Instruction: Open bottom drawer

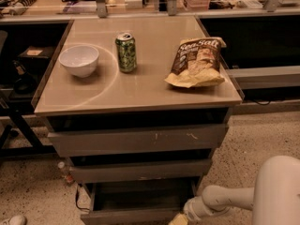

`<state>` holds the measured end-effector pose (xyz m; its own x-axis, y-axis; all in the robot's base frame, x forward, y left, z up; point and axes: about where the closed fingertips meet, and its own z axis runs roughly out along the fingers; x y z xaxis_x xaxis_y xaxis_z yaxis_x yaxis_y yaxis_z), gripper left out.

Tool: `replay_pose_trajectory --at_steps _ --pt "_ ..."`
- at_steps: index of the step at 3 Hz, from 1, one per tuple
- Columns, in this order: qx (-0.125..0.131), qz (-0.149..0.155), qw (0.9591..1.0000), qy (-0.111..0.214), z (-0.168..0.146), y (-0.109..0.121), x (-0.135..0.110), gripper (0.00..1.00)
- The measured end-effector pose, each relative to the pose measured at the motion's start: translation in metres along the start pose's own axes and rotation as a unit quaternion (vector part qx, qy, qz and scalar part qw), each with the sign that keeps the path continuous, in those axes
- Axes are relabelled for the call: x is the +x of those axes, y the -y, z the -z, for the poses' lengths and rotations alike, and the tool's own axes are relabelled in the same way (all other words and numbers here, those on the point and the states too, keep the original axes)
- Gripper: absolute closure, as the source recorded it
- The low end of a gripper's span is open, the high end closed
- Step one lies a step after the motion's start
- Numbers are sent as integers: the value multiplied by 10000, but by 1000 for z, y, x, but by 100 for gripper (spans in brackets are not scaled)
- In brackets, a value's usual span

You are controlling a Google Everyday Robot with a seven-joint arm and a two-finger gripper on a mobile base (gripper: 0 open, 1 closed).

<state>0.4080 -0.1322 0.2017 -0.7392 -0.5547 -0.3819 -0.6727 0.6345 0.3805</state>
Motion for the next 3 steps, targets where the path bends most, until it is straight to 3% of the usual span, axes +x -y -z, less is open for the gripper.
replay_pose_trajectory --at_steps 2,3 --pt "-248 -244 9994 -36 13 -15 26 0" --pt "-254 -247 9994 -41 13 -15 26 0"
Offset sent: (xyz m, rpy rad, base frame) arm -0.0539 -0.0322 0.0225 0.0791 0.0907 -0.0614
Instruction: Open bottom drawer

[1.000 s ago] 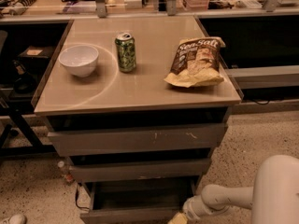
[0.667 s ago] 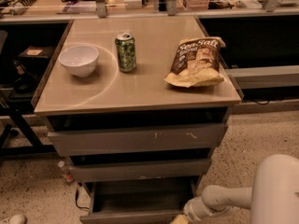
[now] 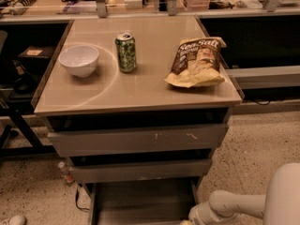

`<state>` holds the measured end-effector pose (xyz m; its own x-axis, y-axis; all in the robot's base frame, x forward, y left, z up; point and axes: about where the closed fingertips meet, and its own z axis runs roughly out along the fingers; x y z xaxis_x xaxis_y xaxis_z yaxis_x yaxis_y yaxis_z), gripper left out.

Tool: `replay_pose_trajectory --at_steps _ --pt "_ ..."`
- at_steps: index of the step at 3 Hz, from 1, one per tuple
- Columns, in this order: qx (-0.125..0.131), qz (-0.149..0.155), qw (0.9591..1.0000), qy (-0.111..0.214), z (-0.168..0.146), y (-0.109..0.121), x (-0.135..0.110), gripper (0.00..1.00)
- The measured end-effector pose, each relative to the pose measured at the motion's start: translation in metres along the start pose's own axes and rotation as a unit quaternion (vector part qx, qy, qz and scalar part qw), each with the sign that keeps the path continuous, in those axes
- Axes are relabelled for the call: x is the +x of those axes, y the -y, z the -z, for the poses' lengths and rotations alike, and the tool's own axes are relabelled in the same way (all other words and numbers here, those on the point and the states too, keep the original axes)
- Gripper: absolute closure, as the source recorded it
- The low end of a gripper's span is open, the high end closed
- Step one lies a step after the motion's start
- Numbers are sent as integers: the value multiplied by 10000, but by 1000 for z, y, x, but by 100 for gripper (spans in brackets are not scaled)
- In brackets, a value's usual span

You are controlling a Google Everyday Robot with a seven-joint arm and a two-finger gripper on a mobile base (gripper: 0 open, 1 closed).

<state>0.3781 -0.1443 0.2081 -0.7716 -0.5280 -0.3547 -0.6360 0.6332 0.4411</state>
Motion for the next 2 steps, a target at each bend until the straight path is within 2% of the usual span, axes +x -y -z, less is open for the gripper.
replay_pose_trajectory --at_steps 1,2 --pt "-92 -267 9991 -315 -12 -1 29 0" --pt "-83 -384 9984 -405 -10 -4 38 0"
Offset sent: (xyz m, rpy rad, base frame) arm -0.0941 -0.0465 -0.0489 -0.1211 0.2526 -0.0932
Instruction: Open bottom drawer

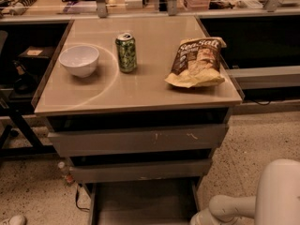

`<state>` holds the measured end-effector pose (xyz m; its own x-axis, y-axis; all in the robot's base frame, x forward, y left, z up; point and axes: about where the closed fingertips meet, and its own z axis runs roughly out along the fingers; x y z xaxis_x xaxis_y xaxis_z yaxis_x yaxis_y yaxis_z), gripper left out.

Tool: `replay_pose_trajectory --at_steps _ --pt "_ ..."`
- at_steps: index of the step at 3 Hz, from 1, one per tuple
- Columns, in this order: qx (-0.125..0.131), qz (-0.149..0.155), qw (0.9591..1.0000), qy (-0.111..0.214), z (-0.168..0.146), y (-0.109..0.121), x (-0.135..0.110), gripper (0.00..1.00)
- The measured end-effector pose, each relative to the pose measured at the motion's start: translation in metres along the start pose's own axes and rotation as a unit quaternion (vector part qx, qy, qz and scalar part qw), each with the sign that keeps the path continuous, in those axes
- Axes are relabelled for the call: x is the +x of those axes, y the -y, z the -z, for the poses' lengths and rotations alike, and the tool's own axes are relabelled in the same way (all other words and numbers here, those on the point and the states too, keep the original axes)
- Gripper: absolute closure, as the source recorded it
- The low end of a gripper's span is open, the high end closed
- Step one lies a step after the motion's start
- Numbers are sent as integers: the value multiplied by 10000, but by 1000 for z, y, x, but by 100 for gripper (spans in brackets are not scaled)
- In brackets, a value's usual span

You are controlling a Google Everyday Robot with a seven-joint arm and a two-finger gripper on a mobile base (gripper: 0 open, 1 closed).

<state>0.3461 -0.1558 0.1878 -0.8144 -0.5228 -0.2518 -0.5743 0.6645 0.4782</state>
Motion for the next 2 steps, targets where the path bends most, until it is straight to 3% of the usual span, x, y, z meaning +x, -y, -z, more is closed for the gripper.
replay_pose_trajectory --at_steps 1,2 --pt "0 -1 10000 0 2 -1 0 0" --pt "55 -239 9997 -65 12 -12 24 0"
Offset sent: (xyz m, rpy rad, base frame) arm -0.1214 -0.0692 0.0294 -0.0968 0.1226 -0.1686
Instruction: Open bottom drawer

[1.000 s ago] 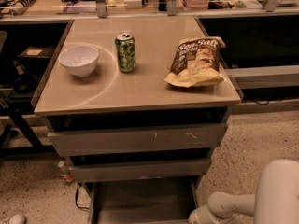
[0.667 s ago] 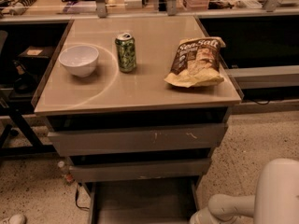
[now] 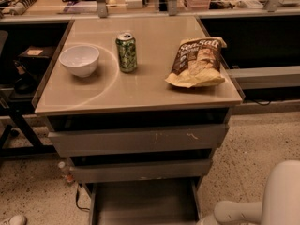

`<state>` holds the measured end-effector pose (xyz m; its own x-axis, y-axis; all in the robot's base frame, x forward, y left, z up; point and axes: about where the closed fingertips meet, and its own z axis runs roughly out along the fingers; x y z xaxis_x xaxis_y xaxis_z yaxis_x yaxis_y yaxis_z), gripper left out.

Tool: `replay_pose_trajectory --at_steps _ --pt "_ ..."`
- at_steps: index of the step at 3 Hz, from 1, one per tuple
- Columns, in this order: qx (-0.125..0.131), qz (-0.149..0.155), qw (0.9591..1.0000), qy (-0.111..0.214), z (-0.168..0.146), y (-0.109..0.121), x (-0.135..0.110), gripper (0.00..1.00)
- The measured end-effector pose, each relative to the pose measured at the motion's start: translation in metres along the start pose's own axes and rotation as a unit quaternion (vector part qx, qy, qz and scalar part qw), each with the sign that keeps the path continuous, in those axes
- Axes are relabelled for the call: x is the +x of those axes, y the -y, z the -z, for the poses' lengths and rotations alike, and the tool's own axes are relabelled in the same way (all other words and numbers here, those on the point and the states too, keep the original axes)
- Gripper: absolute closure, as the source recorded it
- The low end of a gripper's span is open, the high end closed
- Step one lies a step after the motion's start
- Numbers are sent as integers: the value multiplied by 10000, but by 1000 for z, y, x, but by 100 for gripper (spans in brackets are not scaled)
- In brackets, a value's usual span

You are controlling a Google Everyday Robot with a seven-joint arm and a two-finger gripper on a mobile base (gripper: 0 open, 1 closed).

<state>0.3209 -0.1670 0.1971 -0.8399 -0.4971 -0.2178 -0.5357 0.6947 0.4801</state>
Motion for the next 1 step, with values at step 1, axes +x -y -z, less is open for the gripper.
replay_pose_trajectory --at_steps 1 --pt "0 0 10000 0 0 0 0 0"
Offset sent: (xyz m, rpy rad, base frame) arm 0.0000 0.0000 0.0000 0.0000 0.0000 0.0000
